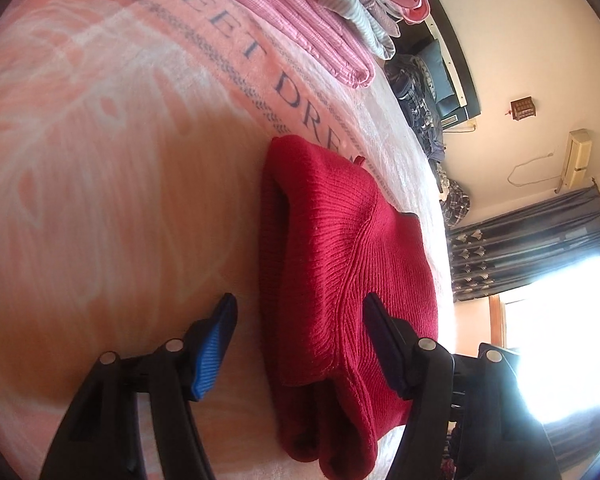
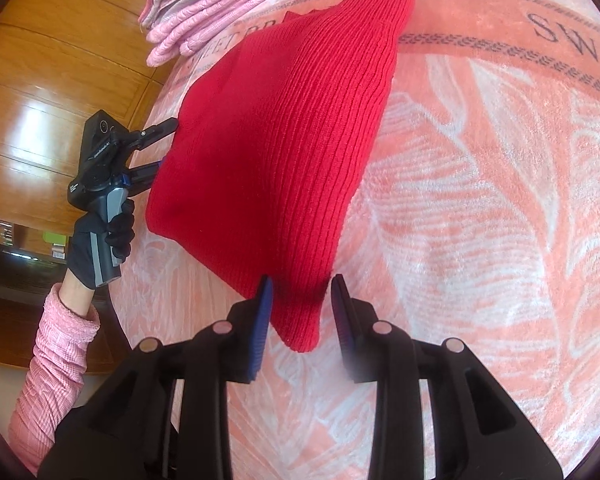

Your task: Fold small clothes

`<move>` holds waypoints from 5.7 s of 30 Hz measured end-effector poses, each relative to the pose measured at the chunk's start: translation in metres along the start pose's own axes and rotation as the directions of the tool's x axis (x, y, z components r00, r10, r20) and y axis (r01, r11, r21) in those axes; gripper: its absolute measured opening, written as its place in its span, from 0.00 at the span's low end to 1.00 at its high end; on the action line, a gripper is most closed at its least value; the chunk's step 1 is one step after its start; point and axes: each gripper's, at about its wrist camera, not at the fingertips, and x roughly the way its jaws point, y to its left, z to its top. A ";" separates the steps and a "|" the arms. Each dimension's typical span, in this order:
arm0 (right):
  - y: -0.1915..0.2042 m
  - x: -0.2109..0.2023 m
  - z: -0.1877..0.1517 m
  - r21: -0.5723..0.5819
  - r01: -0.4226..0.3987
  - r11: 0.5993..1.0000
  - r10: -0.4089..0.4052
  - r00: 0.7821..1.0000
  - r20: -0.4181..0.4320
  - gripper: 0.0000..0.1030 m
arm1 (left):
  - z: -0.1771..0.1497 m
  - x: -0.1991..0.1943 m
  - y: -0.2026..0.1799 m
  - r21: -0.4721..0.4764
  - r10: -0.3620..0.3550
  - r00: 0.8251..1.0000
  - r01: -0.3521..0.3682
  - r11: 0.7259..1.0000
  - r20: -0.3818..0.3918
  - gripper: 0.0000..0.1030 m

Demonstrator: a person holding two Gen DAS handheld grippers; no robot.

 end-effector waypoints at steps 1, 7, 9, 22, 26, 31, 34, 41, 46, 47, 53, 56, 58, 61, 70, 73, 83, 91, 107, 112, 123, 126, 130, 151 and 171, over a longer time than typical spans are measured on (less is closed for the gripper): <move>0.000 -0.001 -0.001 -0.003 0.001 1.000 -0.001 1.000 -0.001 0.30 | 0.002 0.002 0.000 -0.004 -0.008 1.000 0.008 1.000 -0.006 0.65; 0.004 -0.005 0.001 -0.001 -0.009 1.000 0.009 1.000 0.016 0.32 | 0.004 0.021 -0.006 0.005 -0.019 0.999 0.019 1.000 -0.033 0.67; 0.004 -0.007 0.003 0.000 -0.015 1.000 0.015 1.000 0.022 0.34 | 0.006 0.026 -0.010 0.007 -0.026 0.999 0.026 1.000 -0.042 0.70; -0.026 -0.010 0.038 0.150 -0.137 0.979 0.115 0.982 0.148 0.63 | -0.001 0.056 -0.026 0.006 -0.138 0.979 0.140 0.990 -0.152 0.61; -0.047 0.007 0.057 0.231 -0.240 0.943 0.197 0.961 0.194 0.68 | 0.004 0.058 -0.017 -0.035 -0.156 0.979 0.153 0.988 -0.134 0.47; -0.053 0.025 0.059 0.231 -0.291 0.929 0.244 0.947 0.211 0.56 | -0.002 0.068 -0.019 -0.039 -0.190 0.973 0.186 0.982 -0.132 0.32; -0.045 0.010 0.055 0.188 -0.278 0.942 0.237 0.947 0.216 0.47 | -0.005 0.062 -0.021 -0.044 -0.236 0.965 0.233 0.972 -0.114 0.30; -0.045 -0.061 0.016 0.113 -0.229 0.967 0.202 0.956 0.210 0.45 | -0.045 0.070 -0.072 -0.001 -0.332 0.933 0.335 0.942 -0.141 0.29; -0.079 -0.122 -0.038 0.142 -0.215 0.966 0.180 0.958 0.224 0.45 | -0.097 0.100 -0.126 0.010 -0.386 0.900 0.396 0.918 -0.203 0.29; -0.085 -0.127 -0.050 0.155 -0.216 0.964 0.178 0.957 0.228 0.45 | -0.107 0.107 -0.134 0.012 -0.386 0.895 0.398 0.917 -0.223 0.29; -0.151 -0.103 -0.099 0.290 -0.152 0.945 0.109 0.981 0.159 0.46 | -0.157 0.160 -0.136 0.045 -0.249 0.906 0.280 0.959 -0.342 0.30; -0.169 -0.090 -0.107 0.328 -0.237 0.915 0.188 0.967 0.174 0.50 | -0.164 0.167 -0.127 0.070 -0.246 0.913 0.283 0.957 -0.326 0.31; -0.163 -0.096 -0.104 0.282 -0.217 0.934 0.175 0.970 0.168 0.53 | -0.161 0.164 -0.132 0.089 -0.226 0.909 0.272 0.958 -0.350 0.32; -0.154 -0.114 -0.101 0.242 -0.198 0.950 0.150 0.967 0.204 0.55 | -0.148 0.152 -0.137 0.102 -0.195 0.908 0.249 0.963 -0.371 0.36; -0.161 -0.136 -0.064 0.252 -0.097 0.963 0.025 0.962 0.272 0.67 | -0.117 0.129 -0.141 0.164 -0.150 0.949 0.201 0.966 -0.276 0.44; -0.181 -0.120 -0.037 0.323 -0.131 0.937 0.040 0.961 0.274 0.67 | -0.109 0.140 -0.146 0.181 -0.133 0.951 0.189 0.965 -0.280 0.45; -0.177 -0.118 -0.026 0.237 -0.095 0.967 0.012 0.945 0.327 0.11 | -0.110 0.153 -0.188 0.353 -0.118 0.970 0.189 0.916 -0.214 0.30; -0.201 -0.099 -0.028 0.314 -0.037 0.949 -0.051 0.962 0.269 0.24 | -0.111 0.150 -0.159 0.301 -0.123 0.971 0.182 0.936 -0.204 0.28; -0.078 -0.140 -0.141 0.097 -0.014 0.995 -0.015 0.956 0.292 0.44 | -0.220 0.028 -0.253 0.536 -0.073 0.995 0.101 0.838 -0.072 0.50; -0.073 -0.123 -0.166 0.108 0.066 0.992 -0.093 0.958 0.270 0.45 | -0.265 0.043 -0.286 0.599 -0.087 0.978 0.186 0.779 -0.190 0.51; -0.100 -0.096 -0.191 0.177 0.055 0.983 -0.104 0.955 0.278 0.41 | -0.249 0.086 -0.184 0.403 0.082 0.968 0.021 0.915 -0.238 0.41; -0.092 -0.099 -0.189 0.181 0.070 0.981 -0.116 0.959 0.258 0.48 | -0.251 0.083 -0.194 0.459 0.125 0.966 -0.007 0.889 -0.227 0.43; -0.065 -0.124 -0.190 0.152 0.142 0.978 -0.179 0.948 0.262 0.64 | -0.253 0.060 -0.221 0.476 0.152 0.968 -0.039 0.879 -0.200 0.58; 0.085 -0.269 -0.275 0.230 0.475 0.849 -0.497 0.571 0.654 0.97 | -0.318 -0.129 -0.333 0.436 0.318 0.881 -0.455 0.777 0.351 0.96; 0.074 -0.165 -0.311 0.219 0.487 0.845 -0.534 0.763 0.364 0.97 | -0.390 -0.101 -0.284 0.391 0.524 0.786 -0.618 0.682 0.329 0.96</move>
